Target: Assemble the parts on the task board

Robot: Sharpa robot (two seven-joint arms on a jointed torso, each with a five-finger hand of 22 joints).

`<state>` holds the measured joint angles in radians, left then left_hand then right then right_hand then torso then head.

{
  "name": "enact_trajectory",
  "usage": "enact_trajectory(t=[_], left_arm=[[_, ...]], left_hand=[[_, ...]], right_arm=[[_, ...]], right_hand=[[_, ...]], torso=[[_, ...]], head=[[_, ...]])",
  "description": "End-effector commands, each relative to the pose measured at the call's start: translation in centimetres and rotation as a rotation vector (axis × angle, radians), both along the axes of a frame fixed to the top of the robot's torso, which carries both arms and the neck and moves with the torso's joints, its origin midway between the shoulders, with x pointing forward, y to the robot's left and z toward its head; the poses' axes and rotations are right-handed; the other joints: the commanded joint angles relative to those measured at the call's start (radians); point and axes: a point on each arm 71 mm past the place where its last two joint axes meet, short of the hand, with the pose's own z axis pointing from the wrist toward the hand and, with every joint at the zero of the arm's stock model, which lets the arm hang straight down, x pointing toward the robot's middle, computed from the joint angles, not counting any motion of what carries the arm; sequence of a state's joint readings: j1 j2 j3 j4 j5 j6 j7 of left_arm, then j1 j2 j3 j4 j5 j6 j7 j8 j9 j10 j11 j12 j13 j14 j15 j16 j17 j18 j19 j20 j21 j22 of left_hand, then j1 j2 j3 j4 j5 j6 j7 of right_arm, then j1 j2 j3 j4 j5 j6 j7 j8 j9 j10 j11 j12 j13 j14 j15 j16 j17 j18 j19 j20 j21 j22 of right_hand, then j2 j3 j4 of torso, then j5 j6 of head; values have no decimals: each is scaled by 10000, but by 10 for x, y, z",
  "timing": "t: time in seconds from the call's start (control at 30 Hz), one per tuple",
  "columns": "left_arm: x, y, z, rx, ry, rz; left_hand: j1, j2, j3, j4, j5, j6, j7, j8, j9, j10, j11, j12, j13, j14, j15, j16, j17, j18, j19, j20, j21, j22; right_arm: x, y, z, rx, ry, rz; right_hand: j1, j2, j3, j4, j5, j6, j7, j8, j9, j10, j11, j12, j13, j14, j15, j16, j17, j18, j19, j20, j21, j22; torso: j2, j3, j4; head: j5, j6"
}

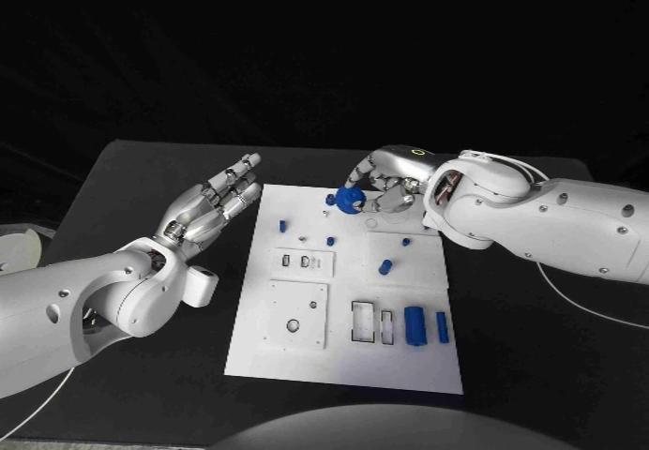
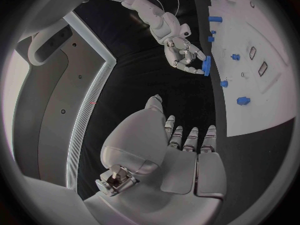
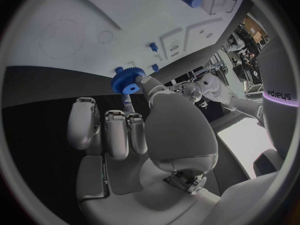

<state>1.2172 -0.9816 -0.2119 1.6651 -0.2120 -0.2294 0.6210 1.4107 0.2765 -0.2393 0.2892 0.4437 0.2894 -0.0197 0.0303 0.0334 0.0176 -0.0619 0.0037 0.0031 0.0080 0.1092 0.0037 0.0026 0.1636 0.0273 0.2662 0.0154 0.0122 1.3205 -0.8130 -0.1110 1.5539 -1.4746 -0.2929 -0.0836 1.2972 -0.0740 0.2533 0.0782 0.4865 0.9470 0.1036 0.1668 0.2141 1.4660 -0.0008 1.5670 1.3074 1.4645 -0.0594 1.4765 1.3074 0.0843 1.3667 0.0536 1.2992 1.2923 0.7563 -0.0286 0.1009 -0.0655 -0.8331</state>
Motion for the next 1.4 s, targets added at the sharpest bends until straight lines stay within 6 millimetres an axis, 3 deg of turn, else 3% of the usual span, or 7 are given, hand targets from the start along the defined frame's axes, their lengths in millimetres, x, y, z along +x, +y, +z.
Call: enact_trajectory(t=[0.03, 0.43, 0.6, 0.93, 1.13, 1.33, 1.4], left_arm=[[-1, -3, 0, -114, 44, -206], [0, -6, 0, -122, 47, -255], [0, -6, 0, -123, 51, -262], [1, -6, -1, -190, 128, -266], [1, -7, -1, -211, 162, -273], [1, -7, -1, -213, 195, -293], [1, -7, -1, -214, 207, -304]], left_hand=[[76, 3, 49, -2, 46, 14, 60, 39, 11, -12, 70, 9, 15, 12, 56, 10, 12, 182, 13, 78, 62, 12], [102, 28, 72, -1, 57, 17, 84, 39, 11, 38, 102, 22, 29, 25, 84, 15, 16, 182, 21, 92, 68, 14], [108, 29, 75, -2, 60, 11, 91, 38, 11, 52, 109, 26, 32, 29, 91, 17, 17, 182, 25, 95, 71, 15], [117, 24, 76, -4, 61, 9, 100, 38, 10, 68, 122, 30, 37, 35, 103, 20, 19, 182, 29, 101, 74, 17], [128, 22, 81, -5, 66, 10, 115, 38, 10, 90, 139, 35, 42, 41, 118, 23, 21, 182, 34, 111, 78, 18], [128, 23, 81, -5, 67, 12, 116, 38, 11, 91, 140, 35, 42, 41, 119, 23, 21, 182, 34, 111, 78, 18], [137, 29, 88, -5, 74, 31, 130, 41, 13, 101, 153, 38, 44, 42, 129, 23, 21, 182, 36, 118, 79, 19]], right_arm=[[3, 12, -5, 48, 830, 288], [17, 39, -24, -777, 1106, 438], [20, 43, -29, -890, 1144, 385], [21, 47, -32, -961, 1198, 373], [20, 51, -33, -976, 1231, 434], [21, 54, -35, -954, 1226, 486], [21, 55, -35, -975, 1252, 481]], right_hand=[[-113, -1, 20, 57, 69, 317, -206, 1333, 1595, 1048, 84, 38, 2633, 719, 24, 42, 1454, -34, 67, -2, 38, 14], [-154, -44, 139, 82, 136, 185, -139, 1169, 1577, 1048, 140, 38, 2633, 654, 71, -107, 1285, 5, -50, 32, -124, -112], [-155, -74, 234, 72, 130, 93, -81, 1025, 1545, 1048, 192, 38, 2633, 627, 114, -161, 1234, 16, -99, 67, -189, -145], [-171, -108, 364, 61, 25, -72, -20, 778, 1477, 1048, 235, 38, 2633, 608, 160, -193, 1215, 29, -145, 117, -254, -162], [-219, -151, 513, 75, -193, -579, 60, 299, 1273, 1048, 177, 38, 2633, 575, 126, -260, 1161, 72, -245, 119, -406, -251], [-242, -198, 667, 67, -435, -1067, 7, -156, 1035, 812, 107, -120, 2409, 520, 79, -366, 1071, 118, -374, 74, -614, -371], [-267, -201, 713, 80, -736, -1493, -36, -452, 866, 425, 78, -393, 2041, 493, 56, -416, 1030, 138, -437, 58, -718, -428]], torso=[[-1, -7, -15], [-3, -2, 0], [6, 3, -41], [13, 8, -49], [12, 10, -36], [3, 6, -34], [3, 4, -30]], head=[[24, 1], [92, -11], [161, -24], [132, -53], [107, -91], [92, -107], [83, -112]])
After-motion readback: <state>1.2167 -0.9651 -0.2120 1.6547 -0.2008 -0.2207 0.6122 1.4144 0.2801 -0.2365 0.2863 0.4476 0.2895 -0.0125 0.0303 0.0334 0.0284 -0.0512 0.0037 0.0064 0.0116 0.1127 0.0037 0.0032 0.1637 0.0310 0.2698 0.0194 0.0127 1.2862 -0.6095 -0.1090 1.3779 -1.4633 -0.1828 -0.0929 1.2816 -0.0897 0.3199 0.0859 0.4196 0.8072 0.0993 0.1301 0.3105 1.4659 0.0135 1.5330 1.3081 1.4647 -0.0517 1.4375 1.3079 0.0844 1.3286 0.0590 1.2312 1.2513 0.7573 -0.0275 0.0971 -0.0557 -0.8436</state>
